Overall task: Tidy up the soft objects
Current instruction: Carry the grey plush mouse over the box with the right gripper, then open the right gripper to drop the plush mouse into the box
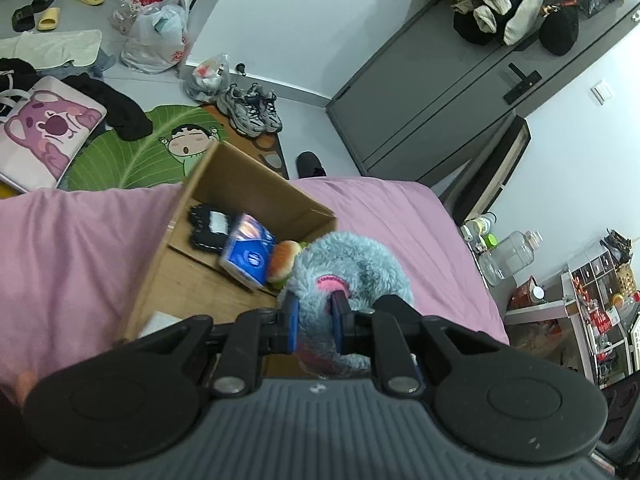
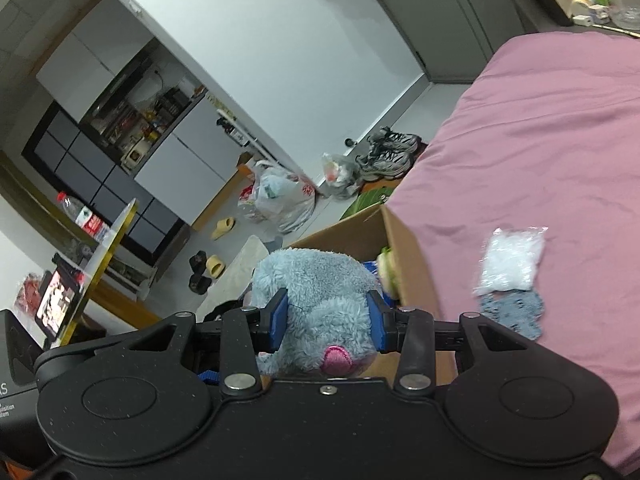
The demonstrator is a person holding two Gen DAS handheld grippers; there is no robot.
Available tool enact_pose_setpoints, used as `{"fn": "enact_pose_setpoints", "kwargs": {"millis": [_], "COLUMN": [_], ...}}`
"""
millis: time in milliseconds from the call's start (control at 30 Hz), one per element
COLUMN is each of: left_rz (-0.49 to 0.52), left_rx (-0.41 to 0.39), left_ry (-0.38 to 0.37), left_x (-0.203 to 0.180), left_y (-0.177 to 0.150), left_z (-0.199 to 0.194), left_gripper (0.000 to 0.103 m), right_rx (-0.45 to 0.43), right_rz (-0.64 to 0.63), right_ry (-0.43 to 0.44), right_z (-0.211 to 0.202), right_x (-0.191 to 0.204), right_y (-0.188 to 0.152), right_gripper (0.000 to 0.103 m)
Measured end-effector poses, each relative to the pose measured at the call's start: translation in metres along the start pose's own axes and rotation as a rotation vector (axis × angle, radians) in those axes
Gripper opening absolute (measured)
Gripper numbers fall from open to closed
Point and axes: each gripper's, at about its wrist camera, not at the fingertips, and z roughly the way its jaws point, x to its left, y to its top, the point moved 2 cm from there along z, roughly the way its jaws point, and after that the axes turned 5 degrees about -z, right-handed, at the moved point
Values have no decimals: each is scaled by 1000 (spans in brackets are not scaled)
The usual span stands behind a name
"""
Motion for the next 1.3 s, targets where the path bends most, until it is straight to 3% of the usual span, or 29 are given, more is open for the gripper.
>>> {"fn": "enact_pose_setpoints", "kwargs": {"millis": [533, 867, 1000, 1067, 1133, 1300], "left_rz": [-43, -33, -31, -14, 16, -18], "left_rx": [58, 74, 70, 45, 16, 19], "left_ry": [47, 80, 99, 150, 220, 239], "left_x": [49, 50, 49, 50, 50, 54], "left_y": [35, 45, 52, 56, 59, 64], "left_z": [11, 23, 25, 25, 22, 16], "left_gripper": [16, 16, 16, 21, 24, 45], "right_rx": [85, 92, 101, 129, 154, 144], "right_rz": [-36, 3, 34, 29, 38, 52], "right_ry": [-29, -40, -36, -51, -61, -56], "right_z": [47, 57, 64, 68, 71, 60], "right_x": [33, 31, 29, 27, 24, 16], "right_y": [-8, -6, -7, -9, -9, -5], "right_gripper": [40, 40, 48, 57, 58, 58]}}
